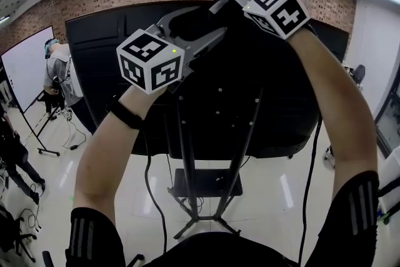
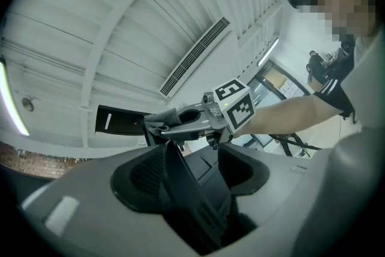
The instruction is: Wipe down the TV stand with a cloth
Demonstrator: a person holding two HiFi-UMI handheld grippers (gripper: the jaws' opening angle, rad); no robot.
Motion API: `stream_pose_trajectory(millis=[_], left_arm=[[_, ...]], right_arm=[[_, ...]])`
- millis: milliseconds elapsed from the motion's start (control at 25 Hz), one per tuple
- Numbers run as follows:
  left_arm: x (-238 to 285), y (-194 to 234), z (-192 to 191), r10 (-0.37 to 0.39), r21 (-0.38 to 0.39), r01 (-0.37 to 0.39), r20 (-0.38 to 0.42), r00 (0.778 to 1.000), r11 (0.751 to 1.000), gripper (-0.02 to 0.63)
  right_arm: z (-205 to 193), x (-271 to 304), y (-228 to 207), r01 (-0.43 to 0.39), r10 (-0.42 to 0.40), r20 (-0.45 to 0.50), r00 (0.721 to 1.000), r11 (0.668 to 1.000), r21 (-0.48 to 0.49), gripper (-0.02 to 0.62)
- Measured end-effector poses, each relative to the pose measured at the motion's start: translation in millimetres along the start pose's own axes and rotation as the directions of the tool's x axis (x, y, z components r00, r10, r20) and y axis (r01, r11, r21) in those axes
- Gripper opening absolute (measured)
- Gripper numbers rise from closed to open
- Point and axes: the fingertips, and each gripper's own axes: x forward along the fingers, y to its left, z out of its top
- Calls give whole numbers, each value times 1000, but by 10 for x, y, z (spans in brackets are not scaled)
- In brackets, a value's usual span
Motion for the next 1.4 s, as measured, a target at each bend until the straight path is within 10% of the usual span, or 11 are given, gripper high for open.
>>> stream_pose_trajectory(millis=[720, 1240, 1400], left_arm=[[-343, -466, -632, -14, -42, 12, -45, 999, 999, 291], [-634, -748, -1060, 31, -40, -35, -89, 996, 999, 291], [-712, -828, -1202, 43, -53, -47, -88, 995, 997, 291]], right_arm=[[-518, -84, 1072, -123, 83, -168, 982, 963, -240, 26], [-898, -117, 1828, -200, 61, -307, 950, 872, -447, 26], [-1021, -108, 2002, -217, -6, -352, 936, 777, -591, 25]])
